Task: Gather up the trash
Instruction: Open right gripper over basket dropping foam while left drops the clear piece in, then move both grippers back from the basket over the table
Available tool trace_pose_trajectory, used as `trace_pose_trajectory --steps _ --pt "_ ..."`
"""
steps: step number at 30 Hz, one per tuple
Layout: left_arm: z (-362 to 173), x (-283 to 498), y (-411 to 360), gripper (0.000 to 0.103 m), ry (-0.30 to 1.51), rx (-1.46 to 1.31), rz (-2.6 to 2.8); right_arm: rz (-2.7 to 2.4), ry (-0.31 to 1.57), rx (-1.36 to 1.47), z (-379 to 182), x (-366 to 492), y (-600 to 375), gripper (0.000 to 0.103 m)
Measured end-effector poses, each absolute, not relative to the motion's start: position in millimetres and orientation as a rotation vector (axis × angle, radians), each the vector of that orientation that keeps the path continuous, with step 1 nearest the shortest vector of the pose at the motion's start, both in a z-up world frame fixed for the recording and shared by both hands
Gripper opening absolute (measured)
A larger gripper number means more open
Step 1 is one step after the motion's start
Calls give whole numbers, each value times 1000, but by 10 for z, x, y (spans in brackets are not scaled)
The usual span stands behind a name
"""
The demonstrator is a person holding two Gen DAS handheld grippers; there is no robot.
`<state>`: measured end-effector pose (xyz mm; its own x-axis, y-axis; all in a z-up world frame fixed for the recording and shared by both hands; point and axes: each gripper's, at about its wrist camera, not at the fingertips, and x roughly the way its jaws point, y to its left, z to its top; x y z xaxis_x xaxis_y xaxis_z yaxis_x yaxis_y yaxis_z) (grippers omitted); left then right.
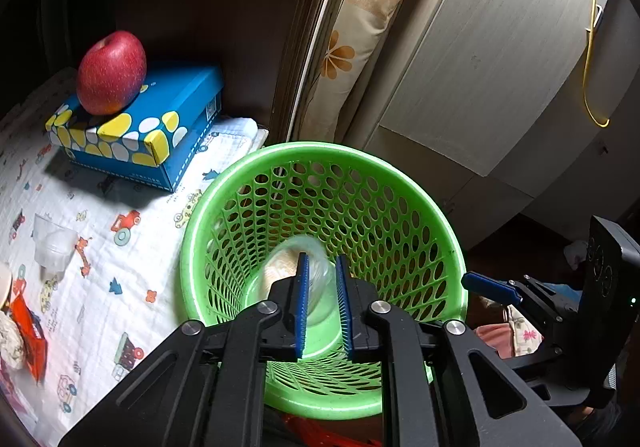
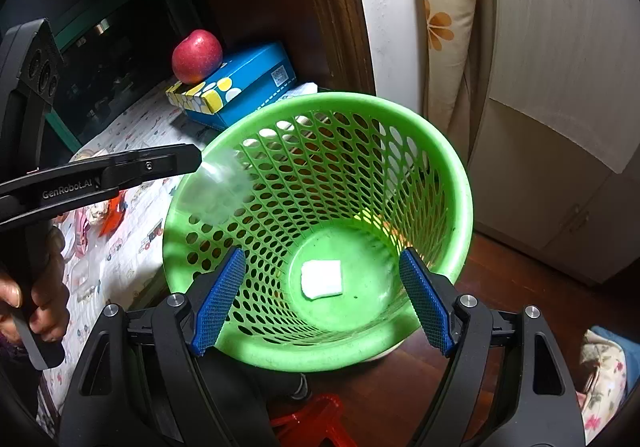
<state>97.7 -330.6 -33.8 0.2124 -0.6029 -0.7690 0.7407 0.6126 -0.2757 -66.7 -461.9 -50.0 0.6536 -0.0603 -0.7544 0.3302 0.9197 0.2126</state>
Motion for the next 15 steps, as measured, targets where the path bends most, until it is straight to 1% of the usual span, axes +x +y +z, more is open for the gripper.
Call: trace_pose_trajectory --steps 1,2,3,6,7,8,9,10,12,14,15 --pt "-337 974 -3290 29 984 154 -936 -225 835 349 -501 -675 -4619 79" --pt "-343 983 -3276 37 985 145 -929 -224 837 349 -504 -675 -4621 79" --pt "-337 983 -3255 44 979 138 -920 -223 837 348 -502 -681 -4621 79" --pt "-308 982 -3189 44 966 122 -910 -220 839 347 -487 -684 -4617 79" --pt "-286 982 -3136 46 961 112 -899 -218 838 345 -477 -689 -4605 79" --pt "-264 983 -3088 47 950 105 -888 -213 835 343 -463 -691 -4587 79" --pt "-238 976 -3030 50 937 98 -875 -209 832 340 -449 -694 -4570 79" --pt "-211 967 -2959 55 926 90 -857 -202 829 336 -430 -692 -4540 79" --pt "-173 959 -2820 59 917 77 -816 -187 823 329 -403 -689 -4478 79" --pt "-137 943 -2656 59 906 73 -778 -171 817 320 -378 -668 -4391 79" --pt "-116 930 -2574 63 901 70 -759 -162 814 318 -367 -645 -4345 79"
